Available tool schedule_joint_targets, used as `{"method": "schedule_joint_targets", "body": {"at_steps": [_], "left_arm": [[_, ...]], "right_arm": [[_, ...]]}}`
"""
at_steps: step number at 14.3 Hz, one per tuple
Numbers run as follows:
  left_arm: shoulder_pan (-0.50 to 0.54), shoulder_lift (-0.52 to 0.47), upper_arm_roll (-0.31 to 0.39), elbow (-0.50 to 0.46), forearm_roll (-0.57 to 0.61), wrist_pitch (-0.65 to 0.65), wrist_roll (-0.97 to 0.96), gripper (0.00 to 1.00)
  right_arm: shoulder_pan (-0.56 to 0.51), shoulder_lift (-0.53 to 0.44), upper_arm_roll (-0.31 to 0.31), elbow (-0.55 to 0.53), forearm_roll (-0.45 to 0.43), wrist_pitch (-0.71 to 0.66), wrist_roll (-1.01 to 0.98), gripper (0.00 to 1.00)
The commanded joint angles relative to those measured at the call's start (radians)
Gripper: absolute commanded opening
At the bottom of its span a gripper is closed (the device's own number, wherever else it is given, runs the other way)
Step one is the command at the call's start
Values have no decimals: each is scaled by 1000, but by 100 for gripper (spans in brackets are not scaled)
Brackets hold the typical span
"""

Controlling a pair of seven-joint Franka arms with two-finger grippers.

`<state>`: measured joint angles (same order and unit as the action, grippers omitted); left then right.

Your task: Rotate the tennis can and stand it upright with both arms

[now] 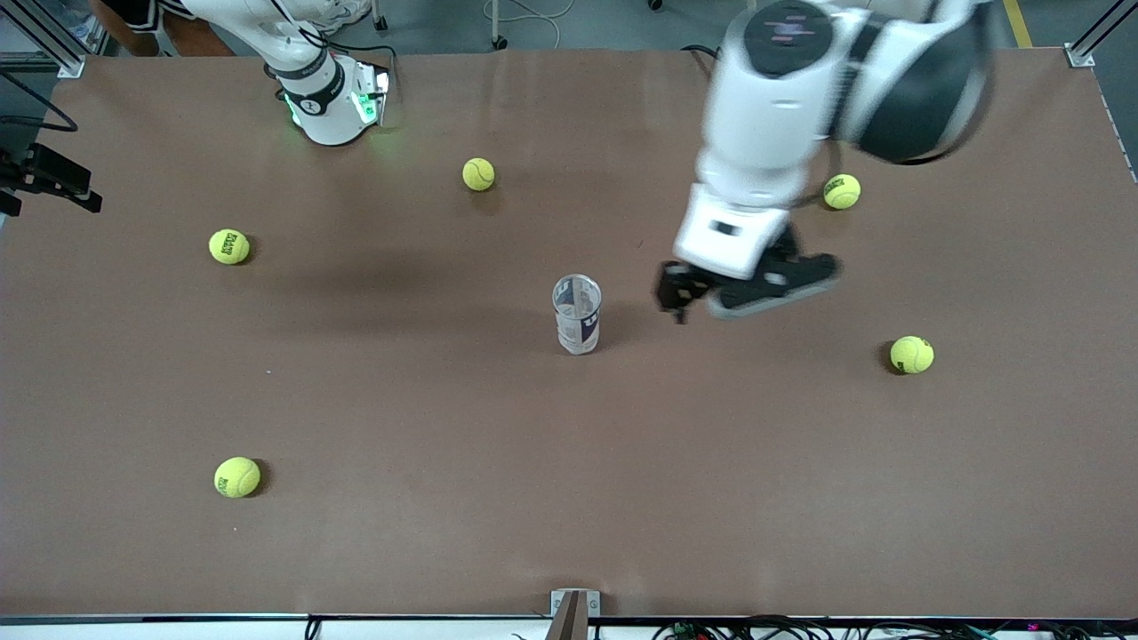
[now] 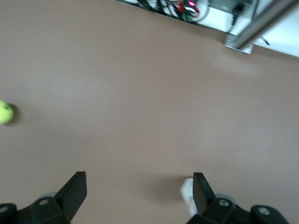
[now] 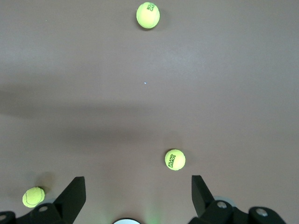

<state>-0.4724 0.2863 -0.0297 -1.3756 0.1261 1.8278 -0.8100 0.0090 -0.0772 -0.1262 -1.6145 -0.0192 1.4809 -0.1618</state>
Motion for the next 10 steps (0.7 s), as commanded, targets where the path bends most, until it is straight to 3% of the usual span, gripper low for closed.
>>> {"method": "schedule_joint_targets", "body": {"at_steps": [1, 3, 10], "left_arm": [[154, -136, -12, -132, -86, -4, 226, 100], [271, -191, -12, -145, -150, -83, 427, 100], [462, -274, -7, -137, -163, -215, 820, 100]], "right_arm": [[-1, -38, 5, -39, -2, 19, 1, 100], [-6, -38, 2, -39, 44, 19, -5, 100], [-3, -50, 20, -34, 35, 6, 14, 100]]}}
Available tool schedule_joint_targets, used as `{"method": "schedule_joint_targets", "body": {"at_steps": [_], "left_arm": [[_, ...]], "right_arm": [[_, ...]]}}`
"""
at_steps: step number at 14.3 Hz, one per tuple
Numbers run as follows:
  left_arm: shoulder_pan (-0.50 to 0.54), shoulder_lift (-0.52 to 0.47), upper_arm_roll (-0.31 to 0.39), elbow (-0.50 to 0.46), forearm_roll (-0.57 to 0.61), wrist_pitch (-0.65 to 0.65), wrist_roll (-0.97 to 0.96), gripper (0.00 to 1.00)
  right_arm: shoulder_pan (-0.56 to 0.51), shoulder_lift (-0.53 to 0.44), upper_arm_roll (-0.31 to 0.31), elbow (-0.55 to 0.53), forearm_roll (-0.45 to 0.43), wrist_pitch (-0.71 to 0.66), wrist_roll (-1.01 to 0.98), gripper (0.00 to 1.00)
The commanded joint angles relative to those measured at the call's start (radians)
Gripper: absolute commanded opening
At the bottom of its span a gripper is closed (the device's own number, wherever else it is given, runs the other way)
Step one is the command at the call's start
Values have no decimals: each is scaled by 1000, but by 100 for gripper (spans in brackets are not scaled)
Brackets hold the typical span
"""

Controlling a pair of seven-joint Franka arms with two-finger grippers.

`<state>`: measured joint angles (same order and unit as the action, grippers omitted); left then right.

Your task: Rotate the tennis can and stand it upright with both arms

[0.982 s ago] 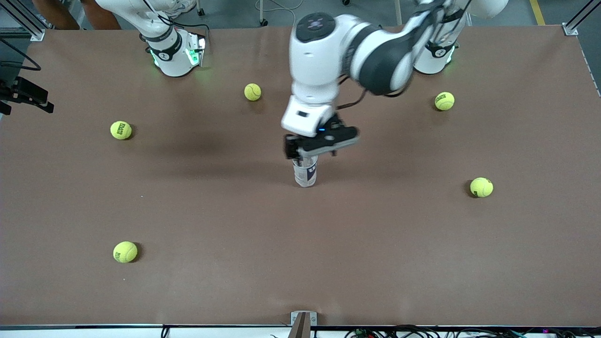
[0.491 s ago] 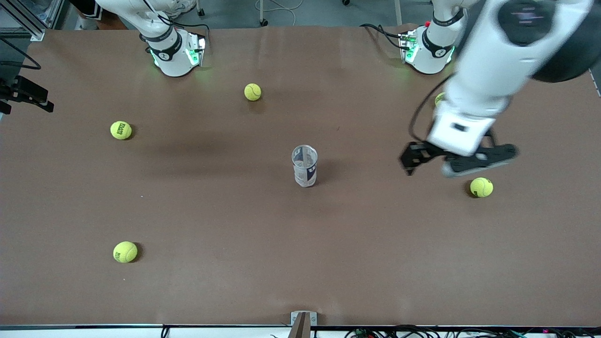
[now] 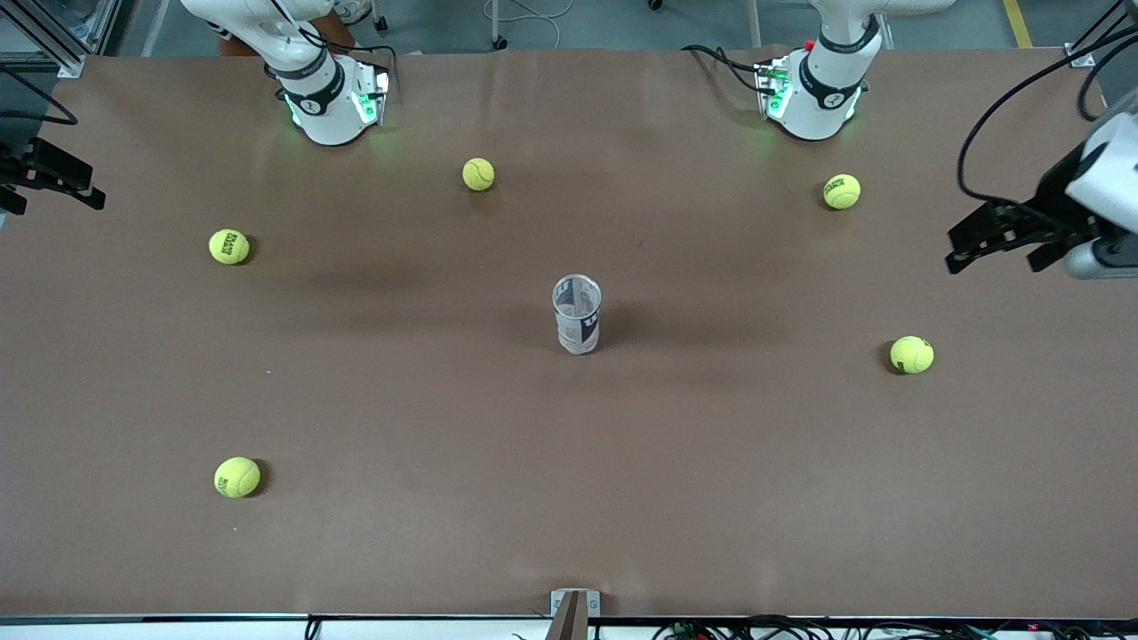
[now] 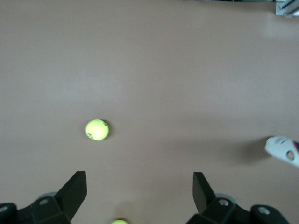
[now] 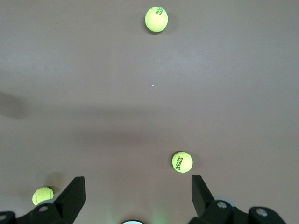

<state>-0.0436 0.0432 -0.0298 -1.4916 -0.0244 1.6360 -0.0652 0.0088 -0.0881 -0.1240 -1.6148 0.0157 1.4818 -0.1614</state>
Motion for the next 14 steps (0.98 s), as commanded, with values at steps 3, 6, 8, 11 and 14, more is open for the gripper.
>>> {"method": "schedule_joint_targets", "body": {"at_steps": [3, 6, 8, 11, 14], "left_arm": [[34, -26, -2, 26, 66, -110, 94, 100], [39, -17, -2, 63, 69, -125, 91, 100], [41, -17, -4, 63, 55, -130, 99, 100], [37, -17, -4, 60, 54, -130, 154, 100], [34, -16, -6, 63, 57, -130, 145, 100]], "right_arm": [[-4, -38, 21, -33, -9, -5, 26, 100], [-6, -38, 21, -30, -13, -5, 20, 100], [-6, -38, 18, -30, -13, -6, 17, 100], [-6, -38, 15, -30, -13, -17, 17, 100], [-6, -39, 15, -30, -13, -15, 17, 100]]}}
